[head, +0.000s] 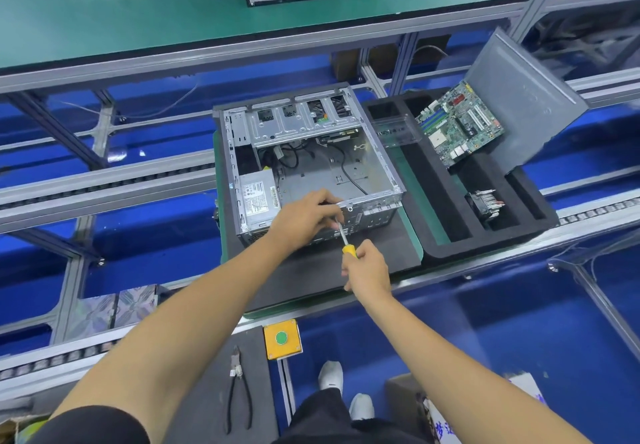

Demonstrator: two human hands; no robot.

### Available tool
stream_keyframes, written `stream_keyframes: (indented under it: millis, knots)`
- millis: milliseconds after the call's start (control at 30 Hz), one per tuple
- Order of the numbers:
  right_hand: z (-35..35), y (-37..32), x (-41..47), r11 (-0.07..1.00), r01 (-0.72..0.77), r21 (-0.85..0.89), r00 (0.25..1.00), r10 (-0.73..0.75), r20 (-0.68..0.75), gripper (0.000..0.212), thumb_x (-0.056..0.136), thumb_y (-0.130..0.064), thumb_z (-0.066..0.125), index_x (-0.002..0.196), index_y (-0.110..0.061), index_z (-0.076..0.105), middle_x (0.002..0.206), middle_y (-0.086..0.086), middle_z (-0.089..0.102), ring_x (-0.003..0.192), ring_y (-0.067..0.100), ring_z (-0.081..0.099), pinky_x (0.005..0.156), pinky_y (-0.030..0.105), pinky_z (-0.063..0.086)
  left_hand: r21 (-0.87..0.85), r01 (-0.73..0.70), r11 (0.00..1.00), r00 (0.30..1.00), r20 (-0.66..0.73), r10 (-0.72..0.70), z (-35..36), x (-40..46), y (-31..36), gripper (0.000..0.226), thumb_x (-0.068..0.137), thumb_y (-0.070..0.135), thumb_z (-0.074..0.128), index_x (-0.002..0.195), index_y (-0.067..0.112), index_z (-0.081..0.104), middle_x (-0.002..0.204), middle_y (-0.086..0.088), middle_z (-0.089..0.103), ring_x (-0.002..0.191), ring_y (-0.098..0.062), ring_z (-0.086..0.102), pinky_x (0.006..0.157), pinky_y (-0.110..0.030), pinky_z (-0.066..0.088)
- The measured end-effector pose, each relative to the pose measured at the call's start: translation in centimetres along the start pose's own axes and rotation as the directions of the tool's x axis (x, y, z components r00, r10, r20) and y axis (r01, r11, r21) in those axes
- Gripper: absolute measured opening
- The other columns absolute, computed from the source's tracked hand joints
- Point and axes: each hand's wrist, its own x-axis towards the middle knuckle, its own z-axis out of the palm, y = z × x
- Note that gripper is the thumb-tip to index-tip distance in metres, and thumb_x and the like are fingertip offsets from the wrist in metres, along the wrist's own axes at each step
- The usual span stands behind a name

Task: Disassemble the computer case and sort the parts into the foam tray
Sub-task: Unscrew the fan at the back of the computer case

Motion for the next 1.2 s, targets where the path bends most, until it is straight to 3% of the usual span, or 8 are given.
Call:
stream_keyframes:
  millis: [133,233,300,533,767,867,1033,1200]
  knots:
    - [-1.4,-0.4,0.3,0.921,-0.245,0.302,0.934,0.140,0.329,0.016,0.095,-0.023,0.051,0.089,-0.009,0.057,0.071,0.011,0.068,0.046,0.020,0.054,0.052,0.031,0.047,-0.066,0.041,0.997,0.999,-0.015,-0.042,-0.2,0.2,0.1,0.015,0.092,0.027,0.070,0.098,0.041,0.071,0.123,0.022,0.058,0.105,0.003,0.059,0.065,-0.023,0.037]
    - [-2.8,0.7,0.3,0.851,-0.415,0.322,0.777,0.148,0.611,0.044,0.094,-0.037,0.041,0.103,-0.008,0.073,0.081,0.015,0.070,0.054,0.021,0.060,0.049,0.027,0.048,-0.128,0.054,0.990,0.998,-0.012,-0.056,-0.3,0.3,0.1,0.013,0.093,0.027,0.067,0.097,0.039,0.072,0.121,0.022,0.059,0.109,0.003,0.061,0.069,-0.024,0.039]
    - [-3.5,1.6,0.5,0.807,-0.469,0.359,0.726,0.120,0.677,0.051,0.097,-0.038,0.035,0.100,-0.007,0.076,0.078,0.014,0.066,0.053,0.019,0.054,0.049,0.026,0.044,-0.157,0.068,0.985,0.998,0.005,-0.068,-0.3,0.4,0.2,0.010,0.093,0.030,0.066,0.095,0.039,0.072,0.119,0.022,0.059,0.119,0.002,0.059,0.075,-0.028,0.047]
    - [-3.0,0.3,0.6,0.839,-0.434,0.327,0.793,0.184,0.581,0.024,0.094,-0.024,0.051,0.083,-0.006,0.062,0.068,0.014,0.062,0.048,0.025,0.054,0.047,0.028,0.047,-0.226,0.091,0.970,0.996,0.040,-0.084,-0.6,0.3,0.2,0.012,0.092,0.023,0.073,0.097,0.034,0.075,0.120,0.020,0.060,0.119,0.006,0.057,0.080,-0.027,0.046]
    - [-1.4,0.2,-0.2,0.957,-0.128,0.259,0.977,0.076,0.201,0.019,0.062,-0.028,0.059,0.068,-0.010,0.058,0.049,0.007,0.054,0.039,0.018,0.047,0.038,0.025,0.040,-0.090,0.049,0.995,0.998,0.042,-0.045,-0.5,-0.1,0.5,0.029,0.095,0.016,0.067,0.106,0.041,0.075,0.131,0.018,0.057,0.102,0.000,0.064,0.076,-0.027,0.047]
    - [-0.9,-0.3,-0.3,0.924,-0.244,0.294,0.935,0.143,0.325,0.013,0.071,-0.020,0.056,0.066,-0.009,0.056,0.053,0.007,0.050,0.039,0.019,0.042,0.038,0.025,0.038,-0.073,0.077,0.994,0.997,0.038,-0.074,-0.5,0.0,0.5,0.032,0.093,0.011,0.063,0.098,0.042,0.072,0.129,0.022,0.055,0.099,0.004,0.063,0.072,-0.029,0.048]
    - [-1.6,0.6,0.3,0.765,-0.451,0.460,0.806,0.128,0.577,0.047,0.098,-0.027,0.035,0.074,-0.005,0.068,0.065,0.007,0.056,0.047,0.021,0.047,0.048,0.028,0.040,-0.102,0.124,0.987,0.991,0.068,-0.118,-0.7,0.3,0.4,0.033,0.093,0.010,0.062,0.093,0.042,0.072,0.127,0.023,0.055,0.095,0.007,0.062,0.070,-0.028,0.044]
    - [-2.1,0.5,0.9,0.780,-0.452,0.434,0.823,0.176,0.541,0.036,0.100,-0.022,0.046,0.085,-0.002,0.072,0.071,0.008,0.066,0.056,0.016,0.061,0.055,0.026,0.050,-0.180,0.129,0.975,0.991,0.054,-0.122,-0.7,0.3,0.2,0.022,0.092,0.019,0.069,0.095,0.040,0.074,0.122,0.023,0.058,0.096,0.012,0.060,0.070,-0.019,0.037]
